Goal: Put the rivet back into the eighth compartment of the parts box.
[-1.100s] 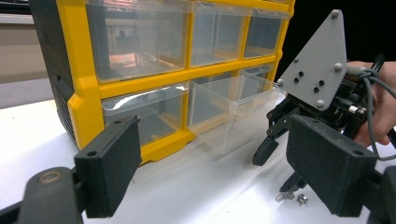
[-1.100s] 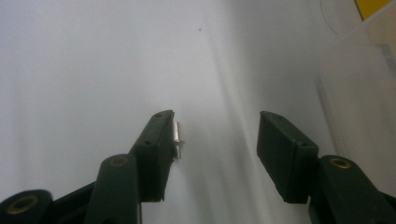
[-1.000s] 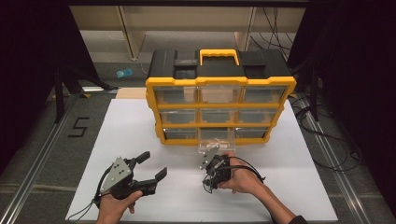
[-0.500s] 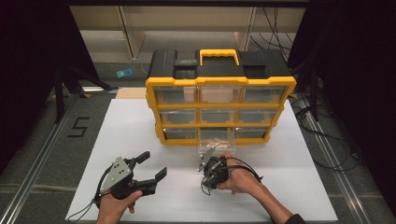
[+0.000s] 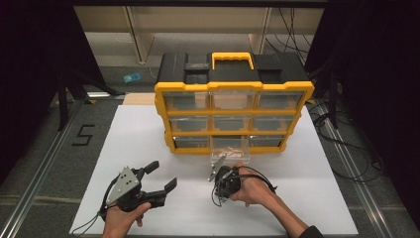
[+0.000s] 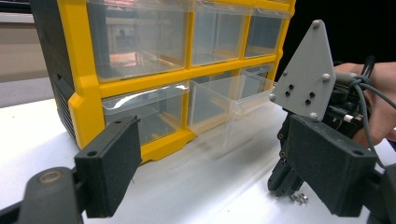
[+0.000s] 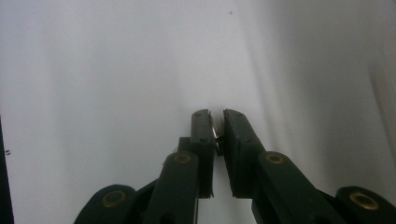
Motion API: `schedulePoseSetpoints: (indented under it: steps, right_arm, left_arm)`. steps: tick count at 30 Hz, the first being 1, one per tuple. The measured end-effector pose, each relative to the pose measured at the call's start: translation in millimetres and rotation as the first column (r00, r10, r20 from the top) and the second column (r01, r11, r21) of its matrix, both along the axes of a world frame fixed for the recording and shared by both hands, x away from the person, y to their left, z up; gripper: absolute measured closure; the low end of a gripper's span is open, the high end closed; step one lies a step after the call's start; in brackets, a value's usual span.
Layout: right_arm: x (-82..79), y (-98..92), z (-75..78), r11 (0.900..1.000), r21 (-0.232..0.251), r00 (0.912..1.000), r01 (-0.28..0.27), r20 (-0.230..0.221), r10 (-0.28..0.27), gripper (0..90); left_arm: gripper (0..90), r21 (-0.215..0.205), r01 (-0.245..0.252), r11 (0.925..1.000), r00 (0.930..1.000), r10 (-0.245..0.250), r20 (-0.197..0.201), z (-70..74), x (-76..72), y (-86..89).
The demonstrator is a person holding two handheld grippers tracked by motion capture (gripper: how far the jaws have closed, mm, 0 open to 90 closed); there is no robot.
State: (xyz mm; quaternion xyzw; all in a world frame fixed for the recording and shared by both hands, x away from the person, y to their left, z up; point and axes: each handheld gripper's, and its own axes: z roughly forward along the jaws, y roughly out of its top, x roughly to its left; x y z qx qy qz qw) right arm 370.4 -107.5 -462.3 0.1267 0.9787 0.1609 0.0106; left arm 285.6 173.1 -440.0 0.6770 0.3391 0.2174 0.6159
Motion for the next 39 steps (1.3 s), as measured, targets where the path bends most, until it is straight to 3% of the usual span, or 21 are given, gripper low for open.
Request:
schedulePoseSetpoints:
  steps: [1,2,6,9,13,21,27,39]
  right_arm:
    - [-1.1,0.9,2.2,1.000,0.019,1.0000,0.008,0.005,-0.008,83.0]
    - [0.6,0.3,4.9,0.999,0.035,0.9994,-0.017,0.030,0.016,83.0]
    - [-1.8,-0.3,17.3,0.996,0.087,0.9987,0.004,0.050,-0.008,83.0]
    - [-2.1,-2.6,31.9,0.992,0.127,0.9948,-0.009,0.102,-0.004,83.0]
    - [-5.4,-3.5,45.9,0.985,0.170,0.9935,-0.020,0.114,0.001,83.0]
    - [-9.1,-6.7,70.0,0.973,0.228,0.9827,-0.032,0.185,-0.011,83.0]
    - [-7.5,-12.0,87.6,0.961,0.274,0.9774,-0.031,0.209,-0.029,83.0]
    - [4.0,-24.6,97.6,0.948,0.317,0.9617,0.017,0.254,-0.102,83.1]
  left_arm:
    - [18.0,0.000,0.000,1.0000,1.0000,0.000,0.000,0.1,0.0,0.2]
    - [18.1,0.001,0.000,1.0000,1.0000,0.000,0.000,0.2,0.0,0.3]
    - [18.1,0.004,-0.002,1.0000,1.0000,0.002,0.003,0.1,0.3,0.7]
    - [18.0,0.002,-0.003,1.0000,1.0000,0.003,0.001,0.2,-0.2,0.2]
    - [18.1,0.002,-0.003,1.0000,1.0000,0.003,0.001,0.1,0.0,0.2]
    - [18.0,0.002,-0.004,1.0000,1.0000,0.004,0.001,-0.1,0.0,-0.2]
    - [18.0,-0.001,-0.003,1.0000,1.0000,0.003,0.003,0.0,0.0,-0.4]
    - [18.0,0.001,-0.004,1.0000,1.0000,0.004,0.003,0.3,-0.3,-0.1]
